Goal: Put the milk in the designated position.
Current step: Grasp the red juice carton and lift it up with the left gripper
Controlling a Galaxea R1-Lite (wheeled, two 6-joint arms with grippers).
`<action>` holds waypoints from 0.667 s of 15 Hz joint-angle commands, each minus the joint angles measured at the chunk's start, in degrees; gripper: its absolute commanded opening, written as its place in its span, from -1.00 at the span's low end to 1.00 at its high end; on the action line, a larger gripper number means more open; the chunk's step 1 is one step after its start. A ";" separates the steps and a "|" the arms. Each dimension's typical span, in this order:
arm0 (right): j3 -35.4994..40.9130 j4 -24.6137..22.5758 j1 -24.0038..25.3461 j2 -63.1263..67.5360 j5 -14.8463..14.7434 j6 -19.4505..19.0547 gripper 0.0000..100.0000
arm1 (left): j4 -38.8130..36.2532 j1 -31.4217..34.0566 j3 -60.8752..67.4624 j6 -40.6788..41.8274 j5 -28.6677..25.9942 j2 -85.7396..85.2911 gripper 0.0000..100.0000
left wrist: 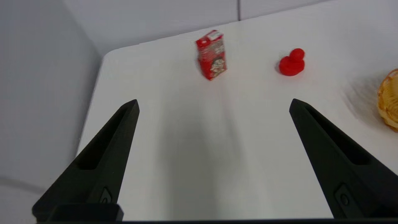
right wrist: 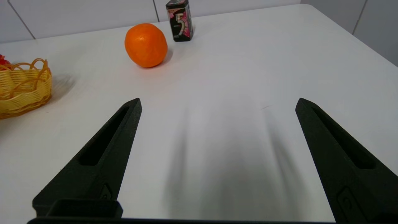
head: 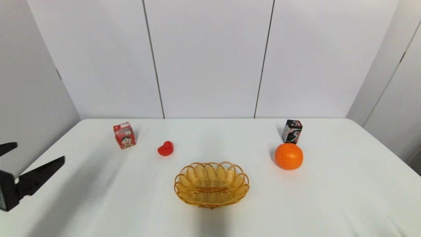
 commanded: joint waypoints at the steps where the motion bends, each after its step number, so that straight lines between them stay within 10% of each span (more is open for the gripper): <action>1: 0.00 0.03 0.01 0.09 0.02 0.04 1.00 | -13.30 4.57 -8.22 9.56 -21.77 31.53 1.00; 10: 0.00 0.03 0.01 0.09 0.02 0.04 1.00 | -13.56 17.75 -21.76 22.57 -38.20 55.35 1.00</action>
